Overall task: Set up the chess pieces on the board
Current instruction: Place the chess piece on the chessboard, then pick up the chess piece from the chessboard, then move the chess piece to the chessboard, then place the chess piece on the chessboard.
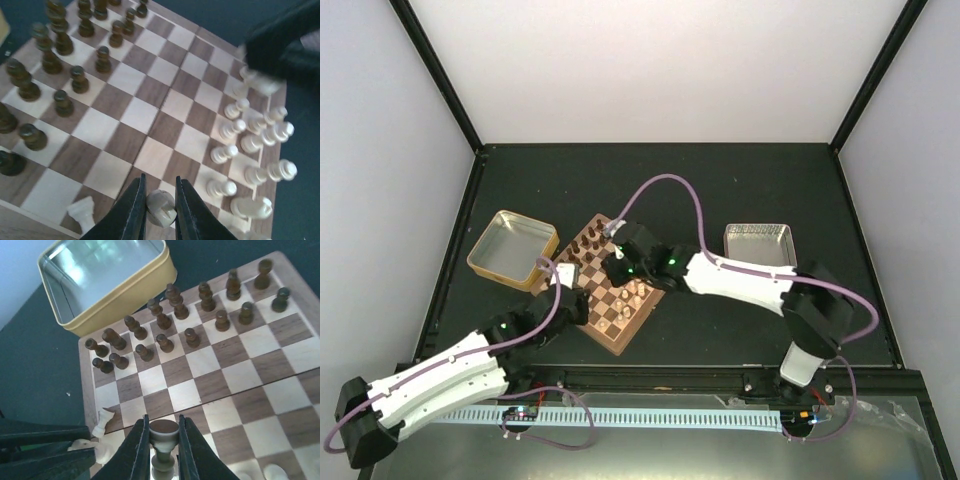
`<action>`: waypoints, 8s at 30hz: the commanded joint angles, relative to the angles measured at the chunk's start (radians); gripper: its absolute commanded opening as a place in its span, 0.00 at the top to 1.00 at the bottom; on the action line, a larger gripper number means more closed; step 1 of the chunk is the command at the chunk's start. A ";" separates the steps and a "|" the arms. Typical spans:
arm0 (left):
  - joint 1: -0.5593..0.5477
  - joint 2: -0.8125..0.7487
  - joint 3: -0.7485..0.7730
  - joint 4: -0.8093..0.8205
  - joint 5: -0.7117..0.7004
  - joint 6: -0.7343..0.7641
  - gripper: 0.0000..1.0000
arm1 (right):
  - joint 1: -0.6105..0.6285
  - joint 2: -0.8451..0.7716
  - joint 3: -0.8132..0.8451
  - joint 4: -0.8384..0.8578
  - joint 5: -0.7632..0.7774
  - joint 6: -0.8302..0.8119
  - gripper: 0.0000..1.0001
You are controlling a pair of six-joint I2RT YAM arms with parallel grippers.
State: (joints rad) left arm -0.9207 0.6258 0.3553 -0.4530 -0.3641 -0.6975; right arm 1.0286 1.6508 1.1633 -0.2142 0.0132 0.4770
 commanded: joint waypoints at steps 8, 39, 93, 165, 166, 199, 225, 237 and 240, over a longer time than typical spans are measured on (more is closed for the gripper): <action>0.136 0.012 0.016 0.010 0.054 -0.015 0.99 | 0.018 0.259 0.191 -0.160 -0.048 0.014 0.89; 0.152 0.151 -0.029 0.149 0.084 0.058 0.98 | 0.033 0.047 0.034 -0.284 -0.041 0.081 0.67; 0.106 -0.050 0.012 0.050 0.573 0.096 0.52 | 0.106 -0.026 -0.074 -0.301 -0.024 0.164 0.90; 0.039 0.501 0.208 0.178 0.464 0.197 0.86 | 0.048 -0.351 -0.297 -0.331 0.259 0.340 0.90; 0.038 0.506 0.206 0.178 0.463 0.197 0.85 | 0.048 -0.353 -0.298 -0.332 0.258 0.340 0.90; 0.039 0.101 0.130 0.352 0.528 0.208 0.43 | -0.123 -0.520 -0.519 0.262 -0.282 0.906 0.90; 0.042 -0.130 0.174 0.033 0.033 0.146 0.42 | -0.007 -0.292 -0.238 -0.181 -0.059 0.478 0.91; 0.055 -0.078 0.210 -0.049 -0.004 0.112 0.42 | -0.042 -0.198 -0.192 -0.341 0.287 0.417 0.91; 0.058 -0.072 0.202 -0.030 0.010 0.111 0.42 | -0.057 -0.143 -0.178 -0.310 0.285 0.393 0.91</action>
State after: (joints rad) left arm -0.8703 0.5457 0.5404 -0.4843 -0.3477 -0.5732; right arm 0.9905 1.4548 0.9512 -0.5266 0.2165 0.9146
